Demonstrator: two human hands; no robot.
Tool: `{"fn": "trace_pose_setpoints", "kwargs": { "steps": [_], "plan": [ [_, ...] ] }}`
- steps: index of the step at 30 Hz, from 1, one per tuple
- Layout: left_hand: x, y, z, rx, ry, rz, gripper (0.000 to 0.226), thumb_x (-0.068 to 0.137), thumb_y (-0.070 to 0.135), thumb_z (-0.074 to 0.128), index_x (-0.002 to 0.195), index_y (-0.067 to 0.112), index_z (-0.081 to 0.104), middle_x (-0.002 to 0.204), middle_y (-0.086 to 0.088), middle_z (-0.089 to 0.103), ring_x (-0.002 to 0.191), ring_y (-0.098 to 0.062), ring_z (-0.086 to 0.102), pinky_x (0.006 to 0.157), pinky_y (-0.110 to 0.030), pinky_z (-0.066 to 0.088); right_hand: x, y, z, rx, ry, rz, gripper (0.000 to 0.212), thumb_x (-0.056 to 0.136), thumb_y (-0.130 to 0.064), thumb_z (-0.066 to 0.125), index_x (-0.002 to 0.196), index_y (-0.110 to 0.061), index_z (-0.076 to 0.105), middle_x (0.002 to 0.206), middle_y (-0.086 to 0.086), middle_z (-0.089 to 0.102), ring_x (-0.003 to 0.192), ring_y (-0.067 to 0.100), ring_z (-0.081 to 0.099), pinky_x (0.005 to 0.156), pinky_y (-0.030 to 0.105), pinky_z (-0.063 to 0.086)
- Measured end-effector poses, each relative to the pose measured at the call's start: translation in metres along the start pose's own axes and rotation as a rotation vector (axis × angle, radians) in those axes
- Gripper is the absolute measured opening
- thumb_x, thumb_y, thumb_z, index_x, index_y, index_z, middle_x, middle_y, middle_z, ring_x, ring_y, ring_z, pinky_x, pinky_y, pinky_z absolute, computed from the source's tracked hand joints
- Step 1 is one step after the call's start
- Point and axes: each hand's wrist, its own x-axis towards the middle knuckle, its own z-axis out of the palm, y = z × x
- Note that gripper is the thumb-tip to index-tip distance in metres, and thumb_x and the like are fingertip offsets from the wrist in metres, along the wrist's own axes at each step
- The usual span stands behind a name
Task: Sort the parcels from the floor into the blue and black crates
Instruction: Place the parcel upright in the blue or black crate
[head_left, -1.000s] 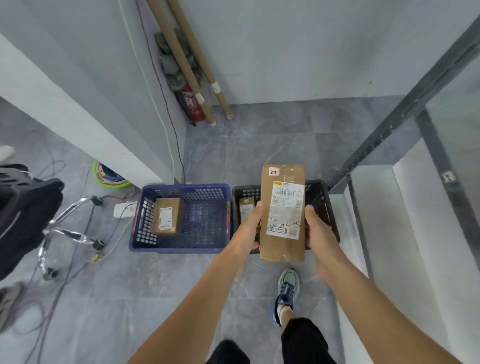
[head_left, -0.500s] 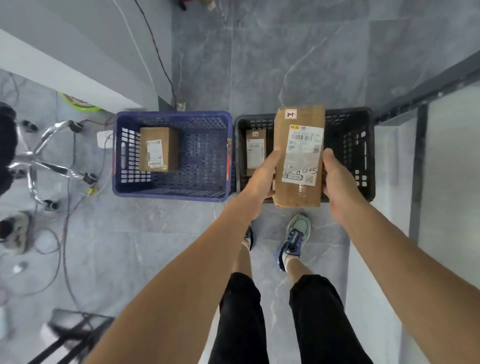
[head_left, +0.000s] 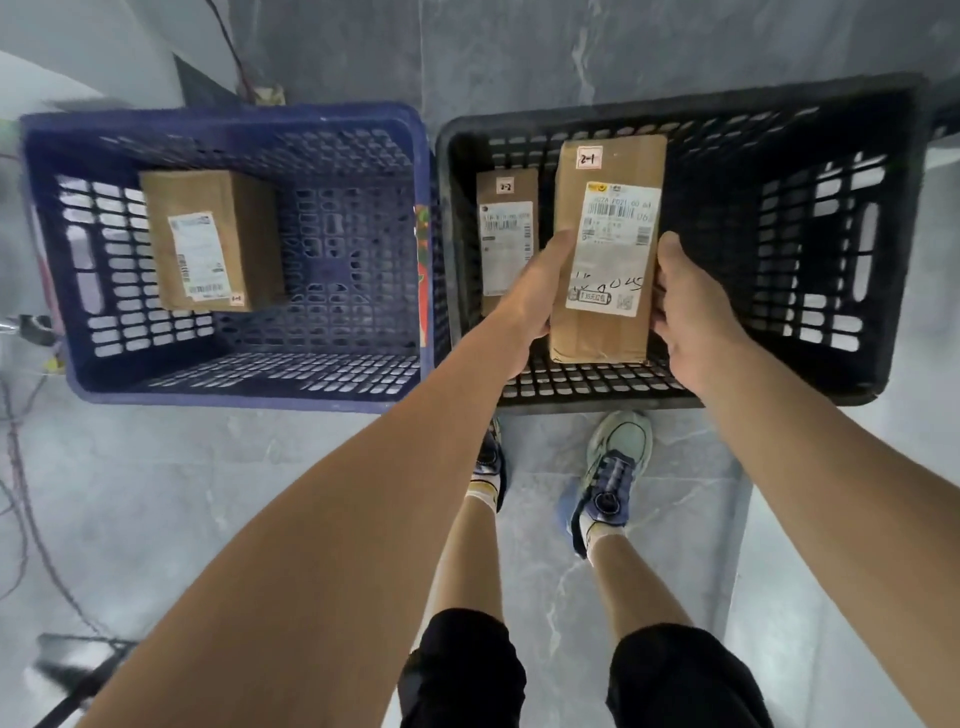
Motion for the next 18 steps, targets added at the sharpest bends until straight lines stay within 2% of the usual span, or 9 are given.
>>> {"fn": "trace_pose_setpoints", "kwargs": {
  "steps": [3, 4, 6, 8, 10, 12, 15, 18],
  "plan": [
    [0.029, -0.006, -0.004, -0.007, 0.039, -0.037, 0.1, 0.067, 0.092, 0.047, 0.146, 0.031, 0.05, 0.143, 0.0, 0.058, 0.131, -0.028, 0.055, 0.115, -0.055, 0.036, 0.03, 0.004, 0.008, -0.027, -0.016, 0.001, 0.043, 0.108, -0.06, 0.036, 0.118, -0.037, 0.07, 0.125, -0.009, 0.073, 0.122, 0.016, 0.063, 0.113, 0.045, 0.042],
    [0.043, -0.01, -0.006, -0.005, 0.05, -0.046, 0.11, 0.057, 0.095, 0.048, 0.148, 0.033, 0.048, 0.147, 0.001, 0.055, 0.134, -0.028, 0.053, 0.115, -0.056, 0.035, 0.039, 0.006, 0.01, -0.027, -0.015, 0.002, 0.042, 0.109, -0.059, 0.036, 0.117, -0.037, 0.07, 0.121, -0.01, 0.074, 0.117, 0.014, 0.064, 0.108, 0.042, 0.044],
    [0.064, -0.016, -0.009, 0.005, 0.076, -0.061, 0.115, 0.054, 0.095, 0.048, 0.149, 0.032, 0.045, 0.148, 0.001, 0.054, 0.134, -0.028, 0.052, 0.116, -0.055, 0.035, 0.055, 0.008, 0.017, -0.033, -0.009, 0.006, 0.039, 0.111, -0.055, 0.035, 0.111, -0.037, 0.069, 0.107, -0.013, 0.073, 0.103, 0.008, 0.065, 0.088, 0.032, 0.047],
    [0.073, -0.015, -0.012, 0.02, 0.093, -0.071, 0.098, 0.067, 0.089, 0.049, 0.146, 0.031, 0.048, 0.139, 0.001, 0.061, 0.127, -0.025, 0.058, 0.114, -0.052, 0.038, 0.068, 0.01, 0.024, -0.047, -0.006, 0.005, 0.037, 0.112, -0.053, 0.033, 0.104, -0.039, 0.067, 0.098, -0.017, 0.069, 0.093, 0.002, 0.062, 0.073, 0.025, 0.042],
    [0.082, -0.016, -0.015, 0.007, 0.092, -0.07, 0.072, 0.087, 0.078, 0.048, 0.141, 0.032, 0.054, 0.131, 0.002, 0.067, 0.121, -0.022, 0.062, 0.112, -0.049, 0.043, 0.078, 0.013, 0.029, -0.051, -0.014, 0.006, 0.036, 0.112, -0.053, 0.033, 0.103, -0.041, 0.066, 0.097, -0.019, 0.068, 0.091, 0.0, 0.061, 0.069, 0.023, 0.04],
    [0.091, -0.018, -0.018, -0.002, 0.096, -0.064, 0.057, 0.097, 0.069, 0.045, 0.14, 0.032, 0.057, 0.127, 0.002, 0.07, 0.119, -0.02, 0.064, 0.111, -0.047, 0.045, 0.088, 0.018, 0.032, -0.049, -0.025, 0.011, 0.036, 0.111, -0.054, 0.033, 0.109, -0.041, 0.067, 0.098, -0.018, 0.069, 0.092, 0.0, 0.061, 0.07, 0.023, 0.04],
    [0.097, -0.021, -0.02, 0.009, 0.096, -0.043, 0.054, 0.099, 0.066, 0.045, 0.14, 0.033, 0.056, 0.128, 0.003, 0.069, 0.122, -0.019, 0.062, 0.111, -0.048, 0.045, 0.099, 0.024, 0.034, -0.044, -0.04, 0.01, 0.04, 0.111, -0.055, 0.034, 0.126, -0.038, 0.068, 0.1, -0.018, 0.069, 0.093, 0.0, 0.061, 0.07, 0.022, 0.041],
    [0.102, -0.026, -0.018, 0.029, 0.091, -0.035, 0.061, 0.09, 0.075, 0.046, 0.139, 0.038, 0.057, 0.133, 0.004, 0.067, 0.126, -0.021, 0.059, 0.111, -0.051, 0.044, 0.105, 0.027, 0.035, -0.04, -0.055, 0.007, 0.041, 0.111, -0.055, 0.035, 0.13, -0.037, 0.066, 0.101, -0.018, 0.07, 0.093, -0.001, 0.062, 0.07, 0.022, 0.042]
  ]
}}
